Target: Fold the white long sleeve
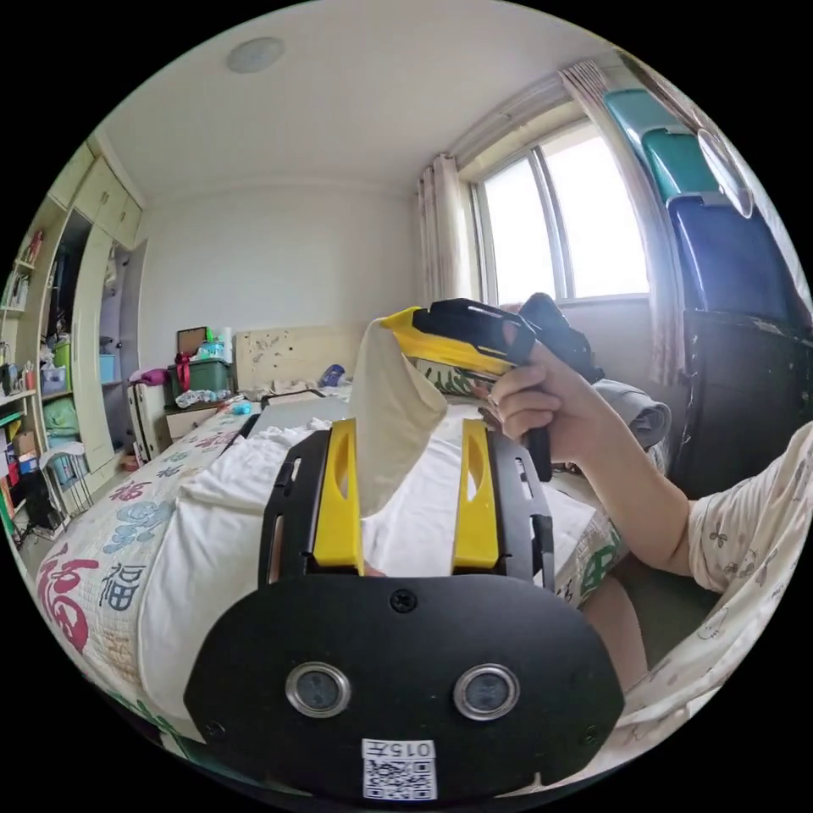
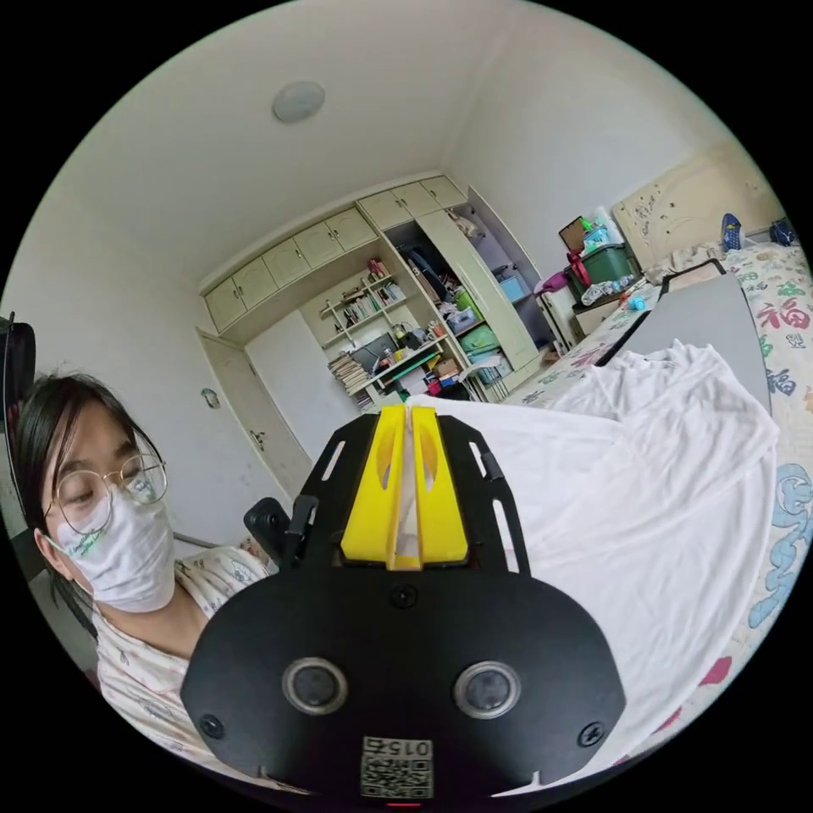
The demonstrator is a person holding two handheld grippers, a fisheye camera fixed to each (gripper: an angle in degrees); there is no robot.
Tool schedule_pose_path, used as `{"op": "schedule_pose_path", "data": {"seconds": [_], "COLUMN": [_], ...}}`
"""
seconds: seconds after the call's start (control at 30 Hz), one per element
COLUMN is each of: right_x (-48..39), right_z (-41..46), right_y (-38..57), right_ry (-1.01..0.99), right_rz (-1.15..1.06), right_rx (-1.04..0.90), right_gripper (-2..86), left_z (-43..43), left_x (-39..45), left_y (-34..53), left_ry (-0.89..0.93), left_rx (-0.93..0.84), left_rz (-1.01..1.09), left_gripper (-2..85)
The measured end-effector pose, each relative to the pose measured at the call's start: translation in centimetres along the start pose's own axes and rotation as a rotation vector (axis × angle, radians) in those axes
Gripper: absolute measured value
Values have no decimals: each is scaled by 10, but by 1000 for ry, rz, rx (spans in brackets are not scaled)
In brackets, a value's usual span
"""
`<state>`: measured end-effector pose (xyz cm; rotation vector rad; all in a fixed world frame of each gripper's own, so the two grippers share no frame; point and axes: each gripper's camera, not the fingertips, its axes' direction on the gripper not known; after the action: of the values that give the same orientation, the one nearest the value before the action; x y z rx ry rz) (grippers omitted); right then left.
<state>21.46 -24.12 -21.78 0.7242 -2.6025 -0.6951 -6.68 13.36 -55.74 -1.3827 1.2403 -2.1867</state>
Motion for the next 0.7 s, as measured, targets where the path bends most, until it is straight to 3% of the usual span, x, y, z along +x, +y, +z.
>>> {"op": "schedule_pose_path", "data": {"seconds": [0.13, 0.2, 0.3, 0.37, 0.6, 0.7], "right_x": [-36, -71, -118, -130, -131, -134], "right_z": [49, 74, 94, 111, 218, 234], "right_y": [8, 23, 68, 102, 175, 176], "right_ry": [5, 47, 238, 312, 271, 246], "right_rz": [-79, -254, -530, -659, -819, -846], "right_rx": [-114, -227, -366, -479, -919, -933], "right_gripper": [14, 25, 51, 59, 90, 78], "left_z": [-37, -62, -90, -107, -141, -141], "left_x": [-31, -71, -130, -157, -208, -213], "left_y": [22, 40, 64, 72, 100, 107], "left_ry": [-141, -76, 61, 54, 62, 53], "left_rx": [82, 139, 183, 156, 129, 82], "left_rz": [-68, -167, -283, -307, -344, -305], "left_gripper": [107, 38, 12, 5, -1, -2]}}
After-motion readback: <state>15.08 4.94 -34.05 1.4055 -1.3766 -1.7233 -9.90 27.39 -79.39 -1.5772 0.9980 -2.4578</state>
